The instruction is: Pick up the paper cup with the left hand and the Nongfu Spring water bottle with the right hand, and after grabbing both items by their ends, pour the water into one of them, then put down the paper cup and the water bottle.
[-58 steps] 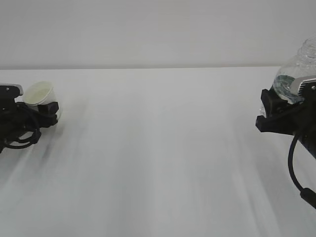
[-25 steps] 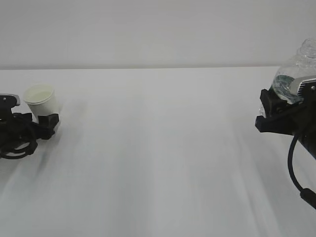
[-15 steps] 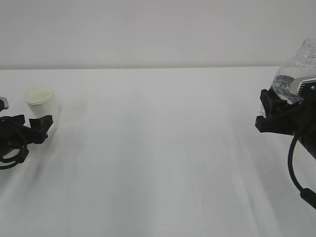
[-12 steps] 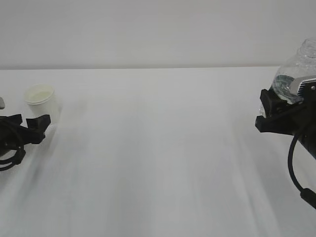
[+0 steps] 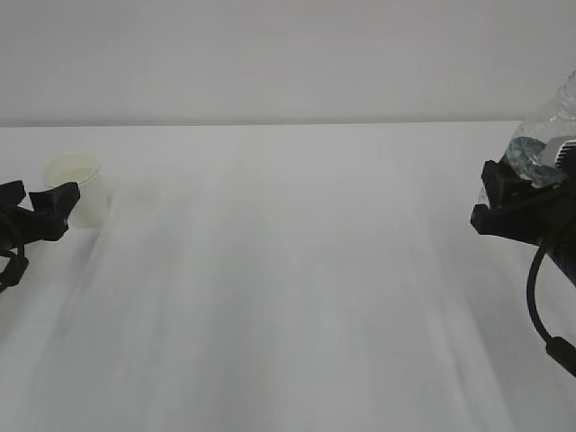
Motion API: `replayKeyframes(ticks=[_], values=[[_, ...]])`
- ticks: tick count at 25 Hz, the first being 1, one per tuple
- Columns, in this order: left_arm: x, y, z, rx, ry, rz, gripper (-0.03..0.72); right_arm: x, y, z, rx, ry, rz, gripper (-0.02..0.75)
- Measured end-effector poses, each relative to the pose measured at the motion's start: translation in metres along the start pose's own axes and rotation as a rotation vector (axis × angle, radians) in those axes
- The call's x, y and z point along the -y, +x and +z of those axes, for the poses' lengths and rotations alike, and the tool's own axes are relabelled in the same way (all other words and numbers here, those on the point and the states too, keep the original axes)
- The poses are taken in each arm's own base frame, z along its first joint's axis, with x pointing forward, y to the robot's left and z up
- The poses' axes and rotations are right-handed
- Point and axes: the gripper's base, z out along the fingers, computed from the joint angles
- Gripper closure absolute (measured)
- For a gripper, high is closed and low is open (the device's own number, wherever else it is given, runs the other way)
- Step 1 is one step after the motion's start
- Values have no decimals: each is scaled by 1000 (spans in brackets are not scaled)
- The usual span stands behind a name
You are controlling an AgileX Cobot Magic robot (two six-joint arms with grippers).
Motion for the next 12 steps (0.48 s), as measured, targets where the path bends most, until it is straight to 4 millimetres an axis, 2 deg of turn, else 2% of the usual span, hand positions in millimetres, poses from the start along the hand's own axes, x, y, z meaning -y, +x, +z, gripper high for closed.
replayKeyframes(ticks=[6,12], values=[[21,-16,-3,52,67,22,99,2,0,0,-2,18,24,308],[45,-14,-2,47,139,32,101,1,4,1,-18,20,18,308]])
